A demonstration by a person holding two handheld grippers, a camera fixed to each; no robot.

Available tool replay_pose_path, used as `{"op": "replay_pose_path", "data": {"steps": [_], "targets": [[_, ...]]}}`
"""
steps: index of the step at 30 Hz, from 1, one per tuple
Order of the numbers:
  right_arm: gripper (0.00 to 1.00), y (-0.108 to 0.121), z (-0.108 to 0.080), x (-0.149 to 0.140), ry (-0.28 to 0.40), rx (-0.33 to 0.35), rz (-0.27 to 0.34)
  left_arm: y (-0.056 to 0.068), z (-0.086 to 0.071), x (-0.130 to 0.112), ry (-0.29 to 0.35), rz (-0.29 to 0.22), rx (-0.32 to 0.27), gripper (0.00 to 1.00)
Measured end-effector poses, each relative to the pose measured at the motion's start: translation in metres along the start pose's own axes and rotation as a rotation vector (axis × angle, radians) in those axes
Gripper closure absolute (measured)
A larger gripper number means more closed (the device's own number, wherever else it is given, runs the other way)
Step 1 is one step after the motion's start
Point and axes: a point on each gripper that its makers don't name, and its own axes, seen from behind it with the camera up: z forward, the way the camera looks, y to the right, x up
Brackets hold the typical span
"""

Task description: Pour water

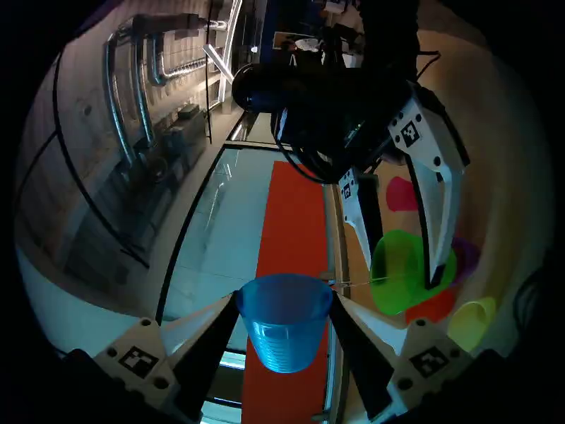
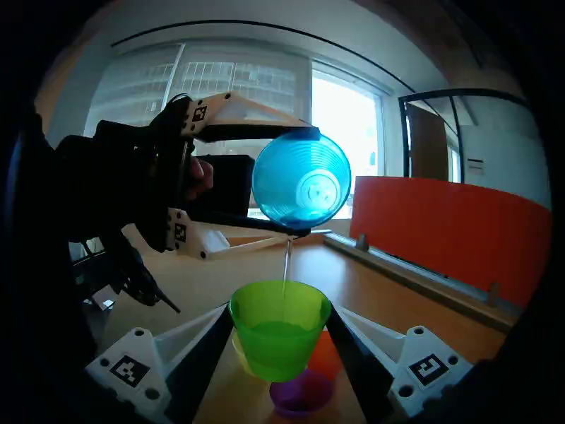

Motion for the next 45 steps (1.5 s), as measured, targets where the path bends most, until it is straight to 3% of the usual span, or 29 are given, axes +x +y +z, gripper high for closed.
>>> {"op": "replay_pose_path", "data": {"steps": [45], "targets": [[0.08,0.0011,-0.0031,0.0001,-0.002,0.000,-0.007,0.0027,-0.0061,0.0090,-0.002,0.051,0.002,0.12]]}}
